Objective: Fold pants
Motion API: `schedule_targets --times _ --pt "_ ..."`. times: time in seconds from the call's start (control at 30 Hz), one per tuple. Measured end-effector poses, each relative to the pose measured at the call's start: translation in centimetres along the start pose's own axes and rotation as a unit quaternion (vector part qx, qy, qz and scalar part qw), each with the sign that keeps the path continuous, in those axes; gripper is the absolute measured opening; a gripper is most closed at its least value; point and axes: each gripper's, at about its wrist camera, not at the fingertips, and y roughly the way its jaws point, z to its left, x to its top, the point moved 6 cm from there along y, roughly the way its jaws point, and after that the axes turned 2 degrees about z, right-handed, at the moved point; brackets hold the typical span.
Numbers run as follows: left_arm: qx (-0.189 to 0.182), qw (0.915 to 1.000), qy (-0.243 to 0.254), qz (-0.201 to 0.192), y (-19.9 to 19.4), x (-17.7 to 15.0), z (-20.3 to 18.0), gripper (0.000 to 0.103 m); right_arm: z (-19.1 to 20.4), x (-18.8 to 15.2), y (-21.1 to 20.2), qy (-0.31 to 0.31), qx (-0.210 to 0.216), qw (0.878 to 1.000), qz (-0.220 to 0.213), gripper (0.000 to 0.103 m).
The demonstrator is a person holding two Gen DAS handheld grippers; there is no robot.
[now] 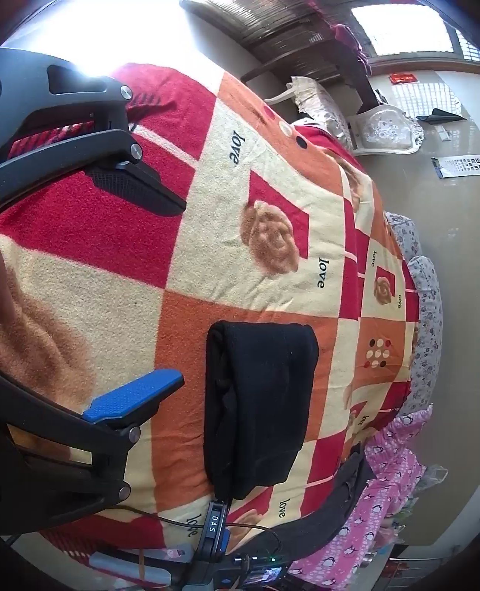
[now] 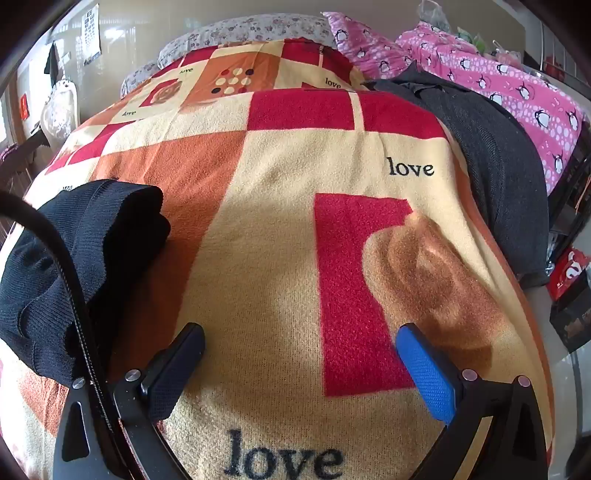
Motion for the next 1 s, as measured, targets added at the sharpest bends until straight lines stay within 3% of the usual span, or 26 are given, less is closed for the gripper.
schedule_targets --times 0.4,0.57,0.63,0.73,0.83,0.93,1.0 --pt "-0.028 0.9995 -0.002 0.012 1.5 -0.1 1.0 0.085 0.0 0.0 0.0 0.0 0.0 1.0 0.0 0.103" --pt "-0.054 0.998 0.001 -0.033 2.9 -0.9 1.7 0.085 0.0 0.0 0.0 0.0 0.001 1.0 0.0 0.103" --pt "-0.074 0.9959 -0.016 -0.048 3.0 -1.2 2.3 0.085 0.0 0.0 0.0 0.0 0.001 1.0 0.0 0.103" --pt "-0.145 0.9851 -0.065 -0.065 2.5 -1.0 3.1 0.085 0.0 0.0 0.0 0.0 0.001 1.0 0.0 0.103" --pt "-0.169 0.9816 -0.071 -0.053 2.8 -1.2 3.0 0.085 0.0 0.0 0.0 0.0 0.001 1.0 0.0 0.103" --pt "-0.151 0.9854 -0.075 -0.026 3.3 -2.0 3.3 0.085 0.0 -0.1 0.0 0.0 0.001 1.0 0.0 0.103" --pt "-0.17 0.9816 -0.083 -0.022 3.5 -2.2 3.6 0.085 0.0 -0.1 0.0 0.0 0.001 1.0 0.0 0.103"
